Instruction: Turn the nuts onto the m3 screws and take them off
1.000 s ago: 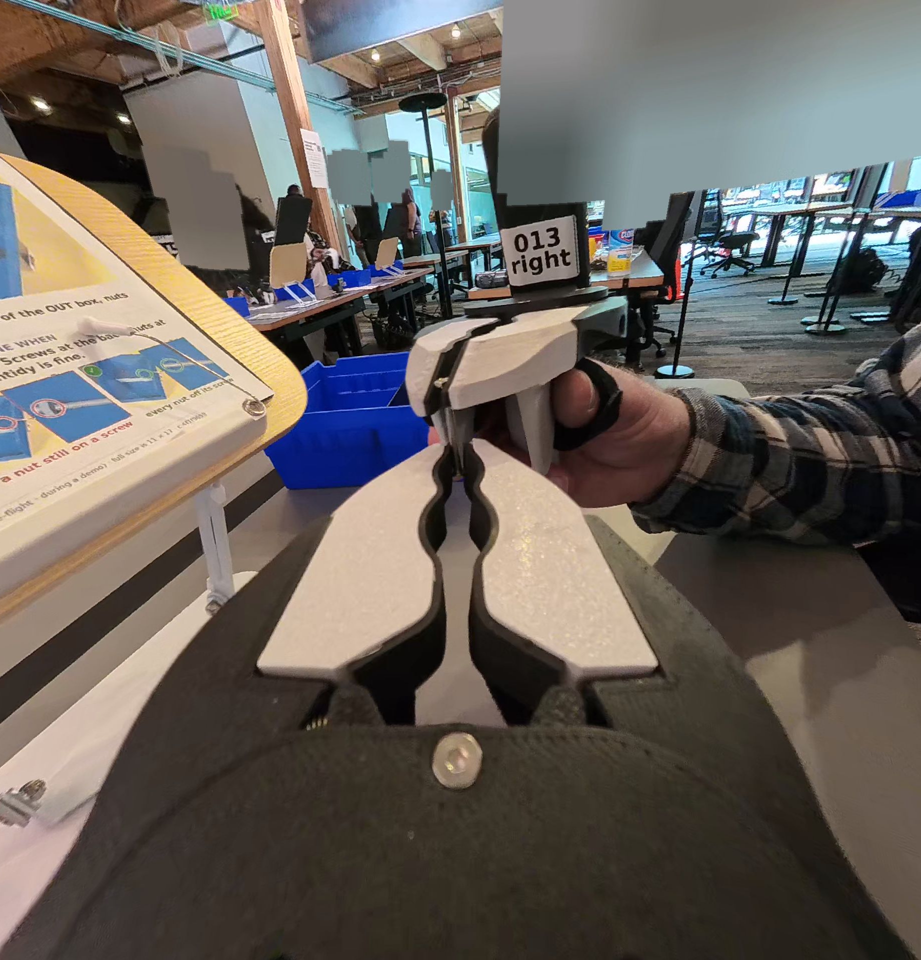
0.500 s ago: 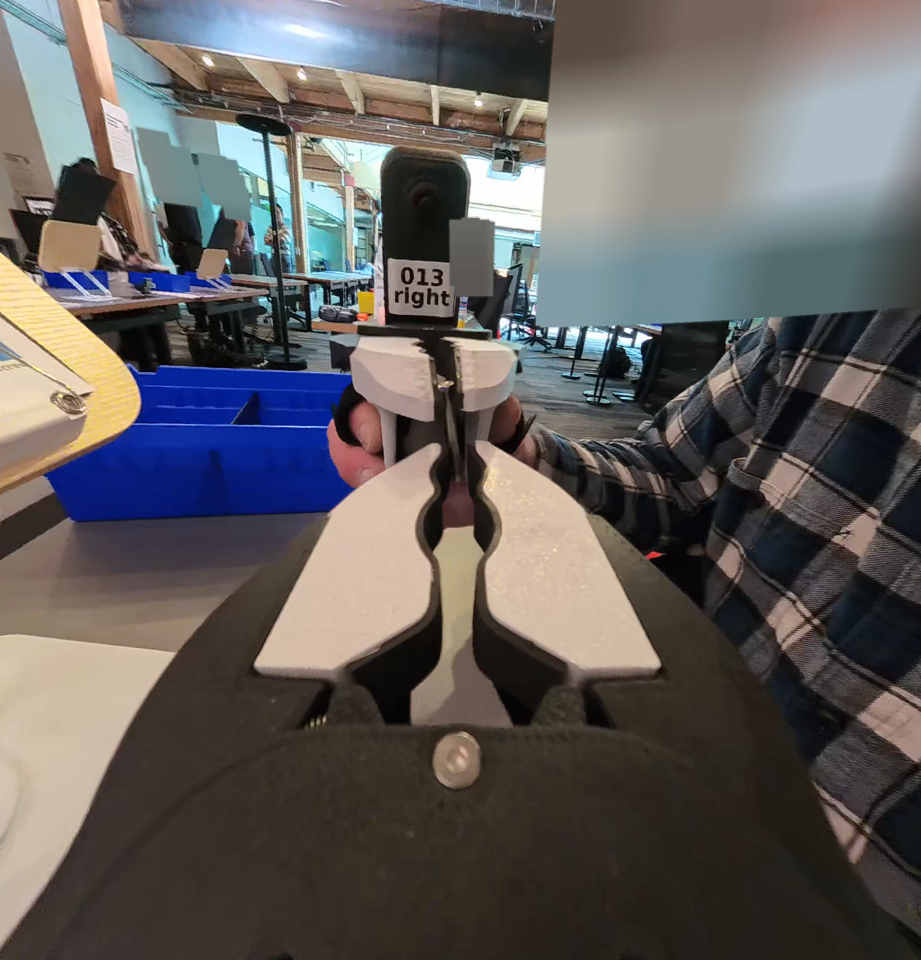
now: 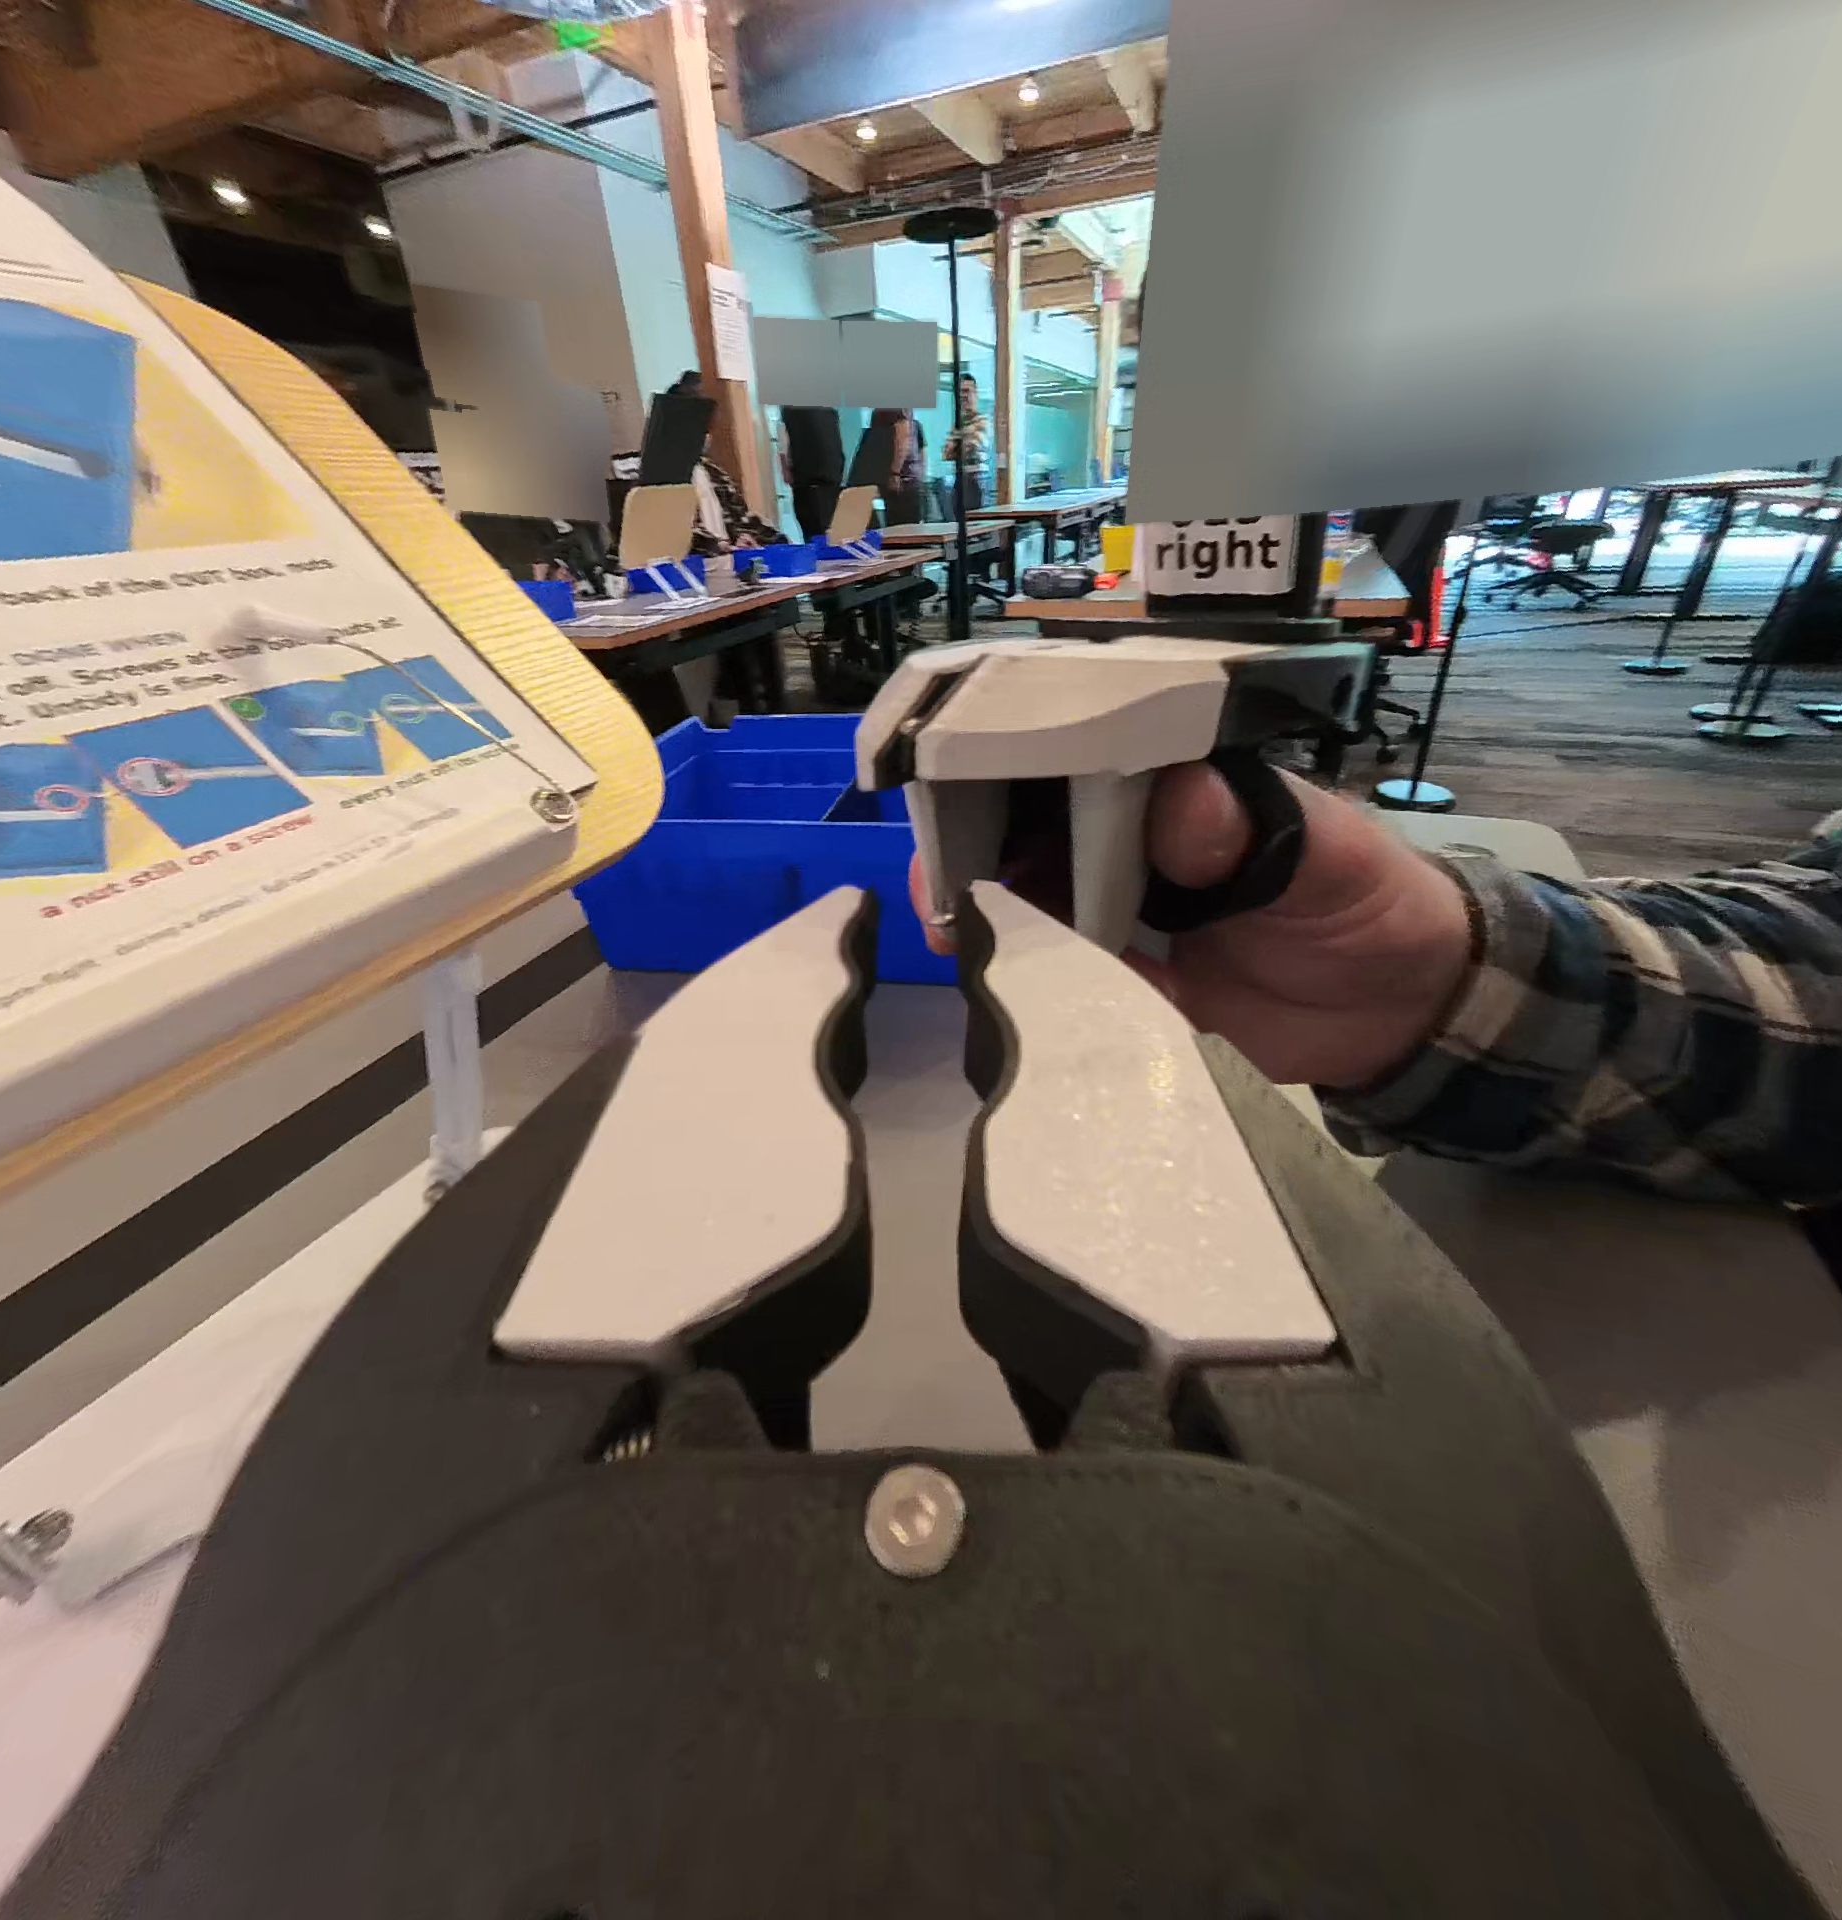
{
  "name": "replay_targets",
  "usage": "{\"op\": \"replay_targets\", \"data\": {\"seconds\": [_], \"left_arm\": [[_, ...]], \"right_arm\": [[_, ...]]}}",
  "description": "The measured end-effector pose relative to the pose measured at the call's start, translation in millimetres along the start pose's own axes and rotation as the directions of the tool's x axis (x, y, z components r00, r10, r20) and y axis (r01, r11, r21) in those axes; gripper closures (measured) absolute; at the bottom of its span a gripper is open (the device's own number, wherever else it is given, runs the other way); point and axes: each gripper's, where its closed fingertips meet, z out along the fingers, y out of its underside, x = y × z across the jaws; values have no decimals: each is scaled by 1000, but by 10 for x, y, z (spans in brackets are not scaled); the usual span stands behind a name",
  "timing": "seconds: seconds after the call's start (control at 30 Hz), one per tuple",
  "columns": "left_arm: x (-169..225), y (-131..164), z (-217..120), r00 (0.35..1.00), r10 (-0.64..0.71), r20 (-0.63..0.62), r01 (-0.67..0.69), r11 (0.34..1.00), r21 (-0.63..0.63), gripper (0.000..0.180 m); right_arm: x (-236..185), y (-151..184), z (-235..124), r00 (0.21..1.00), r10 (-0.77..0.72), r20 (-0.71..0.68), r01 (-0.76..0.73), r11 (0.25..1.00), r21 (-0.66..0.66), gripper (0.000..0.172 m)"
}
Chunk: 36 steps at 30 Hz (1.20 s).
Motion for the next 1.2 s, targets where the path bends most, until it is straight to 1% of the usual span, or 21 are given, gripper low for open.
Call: {"op": "replay_targets", "data": {"seconds": [0.03,0.07,0.2,0.27,0.33,0.4,0.47,0.5,0.57,0.67,0.77,0.9,0.93,0.97,1.0,1.03,1.07,1.13,1.2], "left_arm": [[22,-3,-4,1000,0,-16,0,1000,1,174],[26,-7,-11,1000,3,-21,-3,1000,4,176],[60,-24,-39,997,-12,-73,13,1000,7,177],[123,-14,-48,991,-29,-134,28,1000,-8,177],[217,-28,-74,967,-88,-239,87,996,-12,177],[299,-45,-108,923,-162,-348,165,986,-21,177],[440,-68,-167,831,-253,-495,265,963,-47,177],[474,-79,-184,797,-278,-537,300,953,-48,178],[588,-114,-255,691,-324,-646,373,926,-65,177],[726,-121,-308,605,-330,-725,394,915,-87,177],[751,-97,-292,601,-329,-728,393,915,-89,177],[672,-115,-288,637,-316,-703,399,916,-49,177],[651,-107,-272,656,-311,-688,392,919,-42,177],[632,-114,-260,672,-302,-676,390,921,-24,172],[606,-120,-237,689,-303,-658,393,920,-13,159],[573,-118,-207,708,-309,-634,395,919,-7,145],[528,-100,-175,733,-313,-604,390,921,-3,139],[445,-51,-119,801,-287,-525,343,939,10,130],[321,-19,-61,888,-227,-401,260,965,32,129]], "right_arm": [[0,3,1,1000,-1,-3,1,1000,-1,167],[-2,4,1,1000,1,-2,-1,1000,-1,167],[-8,3,-10,1000,17,26,-17,1000,-5,167],[-47,11,-11,996,40,80,-39,999,-18,167],[-110,7,-28,987,58,153,-54,998,-28,167],[-175,5,-49,972,75,223,-67,997,-41,167],[-274,6,-74,948,83,306,-69,996,-56,167],[-316,3,-86,937,84,338,-69,996,-58,167],[-439,-6,-125,897,102,430,-83,995,-63,167],[-539,7,-150,864,105,492,-81,994,-70,167],[-559,22,-128,865,98,492,-71,995,-72,167],[-503,11,-110,887,85,453,-65,996,-60,167],[-485,13,-105,894,82,440,-63,996,-59,167],[-463,13,-100,901,81,427,-62,996,-57,167],[-443,16,-96,907,80,413,-62,996,-57,167],[-418,17,-93,914,78,398,-60,997,-56,167],[-390,13,-94,921,74,382,-59,997,-52,167],[-316,8,-101,939,62,338,-49,998,-47,167],[-224,17,-102,959,53,280,-41,998,-49,167]]}}
